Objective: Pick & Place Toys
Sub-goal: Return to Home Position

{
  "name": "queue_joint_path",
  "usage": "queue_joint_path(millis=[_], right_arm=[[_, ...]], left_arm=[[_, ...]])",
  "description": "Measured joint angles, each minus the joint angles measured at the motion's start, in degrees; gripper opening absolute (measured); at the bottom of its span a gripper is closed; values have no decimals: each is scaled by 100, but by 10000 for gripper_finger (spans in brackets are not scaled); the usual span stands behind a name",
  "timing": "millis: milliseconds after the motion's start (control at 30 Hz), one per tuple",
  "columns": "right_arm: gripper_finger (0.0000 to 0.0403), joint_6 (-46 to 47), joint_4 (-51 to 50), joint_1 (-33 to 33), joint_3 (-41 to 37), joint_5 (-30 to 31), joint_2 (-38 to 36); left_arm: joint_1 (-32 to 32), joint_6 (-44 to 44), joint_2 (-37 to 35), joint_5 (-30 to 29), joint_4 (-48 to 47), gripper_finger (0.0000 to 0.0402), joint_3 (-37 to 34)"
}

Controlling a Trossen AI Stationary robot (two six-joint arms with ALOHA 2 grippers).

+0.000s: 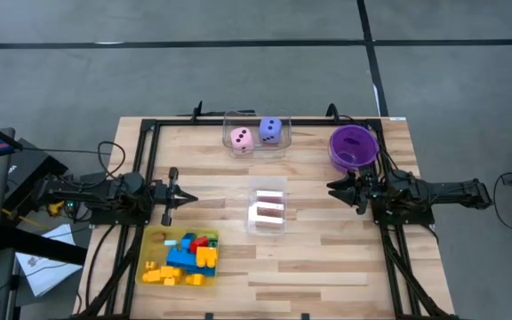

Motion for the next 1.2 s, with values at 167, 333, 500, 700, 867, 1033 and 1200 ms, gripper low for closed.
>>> queue_joint_path(millis=[167,333,500,700,867,1033,1200], right_arm=[[184,2,0,1,2,0,2],[184,1,0,-1,1,0,1],[184,2,0,-1,0,0,0],[184,2,0,0,2,-2,1],[184,2,0,-1,1,-2,1],[184,2,0,-1,2,-2,0],[184,2,0,1,1,-2,0]], left_arm=[[0,-48,13,-8,-4,1,0],[0,-76,120,-56,244,1,-7],[0,-85,137,-51,485,1,-7],[0,-96,135,-43,538,1,-7],[0,-96,137,-40,544,1,-7],[0,-96,137,-38,549,1,-7],[0,-98,137,-36,551,1,-7]])
